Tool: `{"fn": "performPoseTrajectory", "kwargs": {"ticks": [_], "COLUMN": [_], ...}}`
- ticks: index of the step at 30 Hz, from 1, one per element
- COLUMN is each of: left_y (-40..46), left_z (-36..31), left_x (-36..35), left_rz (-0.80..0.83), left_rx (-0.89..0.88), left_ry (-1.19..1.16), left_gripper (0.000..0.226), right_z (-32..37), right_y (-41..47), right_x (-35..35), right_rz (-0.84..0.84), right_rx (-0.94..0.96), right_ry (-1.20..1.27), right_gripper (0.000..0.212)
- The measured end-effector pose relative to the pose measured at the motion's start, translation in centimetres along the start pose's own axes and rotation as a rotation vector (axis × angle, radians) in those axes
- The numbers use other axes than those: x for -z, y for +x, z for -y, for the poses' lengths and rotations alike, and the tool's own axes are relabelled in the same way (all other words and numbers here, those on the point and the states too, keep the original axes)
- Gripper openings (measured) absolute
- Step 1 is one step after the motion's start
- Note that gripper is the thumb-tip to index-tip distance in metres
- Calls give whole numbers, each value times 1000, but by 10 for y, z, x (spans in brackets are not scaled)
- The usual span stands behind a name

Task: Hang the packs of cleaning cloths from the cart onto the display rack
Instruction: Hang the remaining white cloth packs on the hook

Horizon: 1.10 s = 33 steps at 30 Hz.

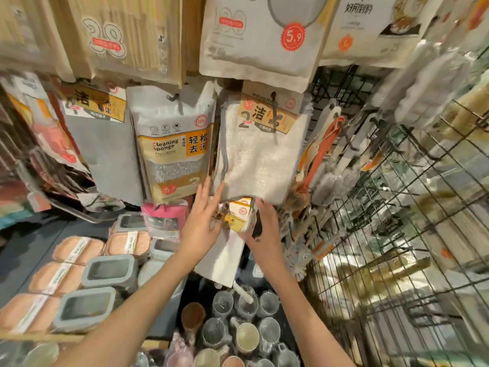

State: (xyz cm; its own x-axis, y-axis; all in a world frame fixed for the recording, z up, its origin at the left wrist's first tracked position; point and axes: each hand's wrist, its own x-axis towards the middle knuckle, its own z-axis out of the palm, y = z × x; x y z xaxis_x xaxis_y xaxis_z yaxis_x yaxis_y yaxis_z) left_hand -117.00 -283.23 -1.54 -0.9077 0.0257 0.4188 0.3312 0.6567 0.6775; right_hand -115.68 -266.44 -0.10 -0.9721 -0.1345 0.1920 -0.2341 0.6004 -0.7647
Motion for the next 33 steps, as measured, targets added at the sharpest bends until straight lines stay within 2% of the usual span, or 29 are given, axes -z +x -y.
{"fn": "performPoseTrajectory", "kwargs": {"ticks": [4,7,10,13,16,21,33], "left_y": [-24,-33,-37,-37,-33,-25,-7], "left_z": [29,42,50,58,64,71,85], "left_x": [-5,-10,-15,-19,-24,-31,-39], "left_rz": [86,147,199,234,262,291,359], "left_rx": [90,159,157,123,127,157,224], "left_ry": [-126,-245,-332,-338,-336,-315,-363], "left_gripper": [102,101,101,99,101,104,103], "right_z": [-12,-18,-30,-37,-44,-56,-76], "right_y": [-13,-14,-13,-9,-1,9,32], "right_x": [-32,-58,-82,-91,-94,-91,-82], "right_rz": [5,12,7,-39,-60,18,143], "right_rx": [-72,-107,-84,-84,-104,-111,-121], "right_ry": [234,311,244,147,150,189,69], "right_gripper": [76,80,86,84,82,94,97]}}
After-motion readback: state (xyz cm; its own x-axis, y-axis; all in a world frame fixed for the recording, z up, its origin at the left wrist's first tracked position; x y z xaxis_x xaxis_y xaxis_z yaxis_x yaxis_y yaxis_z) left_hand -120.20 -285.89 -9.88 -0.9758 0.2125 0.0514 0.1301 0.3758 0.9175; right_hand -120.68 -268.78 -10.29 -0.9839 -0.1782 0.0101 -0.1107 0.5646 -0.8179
